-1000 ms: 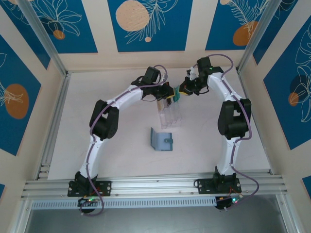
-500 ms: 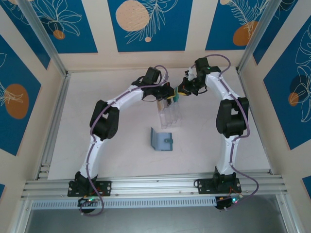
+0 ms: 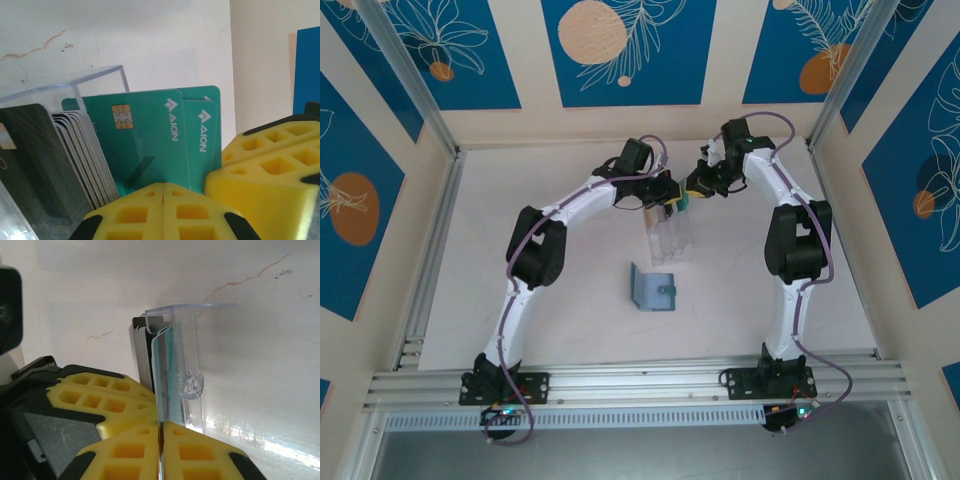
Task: Put the credit cards into the card holder
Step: Pick up the credit card from the storage box.
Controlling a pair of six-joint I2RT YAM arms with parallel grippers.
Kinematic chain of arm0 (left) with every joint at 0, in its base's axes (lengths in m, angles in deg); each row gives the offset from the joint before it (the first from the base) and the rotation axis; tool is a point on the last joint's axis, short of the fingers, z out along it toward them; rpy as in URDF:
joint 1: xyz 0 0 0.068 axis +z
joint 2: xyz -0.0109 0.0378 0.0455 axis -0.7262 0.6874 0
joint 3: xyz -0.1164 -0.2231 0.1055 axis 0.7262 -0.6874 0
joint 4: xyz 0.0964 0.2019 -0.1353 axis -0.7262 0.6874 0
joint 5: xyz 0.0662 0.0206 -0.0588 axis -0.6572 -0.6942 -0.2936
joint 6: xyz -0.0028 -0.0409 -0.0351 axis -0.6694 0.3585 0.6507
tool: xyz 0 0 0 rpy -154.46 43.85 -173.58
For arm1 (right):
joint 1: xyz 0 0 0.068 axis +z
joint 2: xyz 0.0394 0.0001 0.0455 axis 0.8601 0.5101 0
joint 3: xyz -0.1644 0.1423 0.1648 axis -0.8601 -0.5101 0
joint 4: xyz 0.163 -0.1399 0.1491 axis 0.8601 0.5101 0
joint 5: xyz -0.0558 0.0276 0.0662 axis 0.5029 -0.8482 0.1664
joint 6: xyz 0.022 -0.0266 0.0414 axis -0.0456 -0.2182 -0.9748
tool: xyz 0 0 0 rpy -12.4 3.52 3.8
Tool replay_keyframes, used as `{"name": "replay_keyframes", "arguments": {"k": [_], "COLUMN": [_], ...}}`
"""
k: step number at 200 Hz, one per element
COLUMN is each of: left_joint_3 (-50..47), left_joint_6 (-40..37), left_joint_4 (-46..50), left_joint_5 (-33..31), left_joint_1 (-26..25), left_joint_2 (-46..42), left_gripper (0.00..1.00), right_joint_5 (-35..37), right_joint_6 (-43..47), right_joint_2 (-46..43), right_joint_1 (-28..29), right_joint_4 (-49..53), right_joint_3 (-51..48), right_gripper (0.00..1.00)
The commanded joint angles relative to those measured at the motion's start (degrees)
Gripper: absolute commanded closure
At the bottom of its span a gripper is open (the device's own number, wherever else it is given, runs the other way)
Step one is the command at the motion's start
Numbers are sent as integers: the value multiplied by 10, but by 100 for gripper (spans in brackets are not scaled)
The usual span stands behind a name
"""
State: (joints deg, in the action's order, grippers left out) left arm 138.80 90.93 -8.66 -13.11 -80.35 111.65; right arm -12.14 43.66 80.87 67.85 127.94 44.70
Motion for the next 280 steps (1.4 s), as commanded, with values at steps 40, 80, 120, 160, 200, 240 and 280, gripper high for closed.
{"name": "replay_keyframes", "arguments": {"k": [40, 80, 120, 160, 200, 240, 280], "left_joint_3": [17, 18, 16, 17, 17, 17, 17], "left_joint_6": [-8, -9, -9, -10, -11, -12, -12], "left_joint_4": [26, 28, 29, 30, 30, 30, 32], "left_joint_5": [-14, -16, -16, -16, -16, -16, -16], "left_joint_1": [-10, -9, -9, -9, -8, -8, -7], "left_joint_2": [23, 23, 22, 22, 23, 23, 22], "left_gripper": [97, 97, 97, 97, 97, 97, 97], "right_joint_5": [-62, -77, -90, -106, -121, -135, -145], "right_joint_6": [1, -3, -5, -7, -12, -15, -17], "right_joint_2": [-11, -15, -15, -16, -19, -19, -18], "right_joint_1": [0, -4, -5, -5, -11, -13, -14], "right_joint_4": [8, -2, -8, -15, -25, -32, -38], "right_joint_3": [3, -7, -9, -13, -21, -27, -28], "right_gripper": [84, 87, 92, 87, 86, 85, 85]}}
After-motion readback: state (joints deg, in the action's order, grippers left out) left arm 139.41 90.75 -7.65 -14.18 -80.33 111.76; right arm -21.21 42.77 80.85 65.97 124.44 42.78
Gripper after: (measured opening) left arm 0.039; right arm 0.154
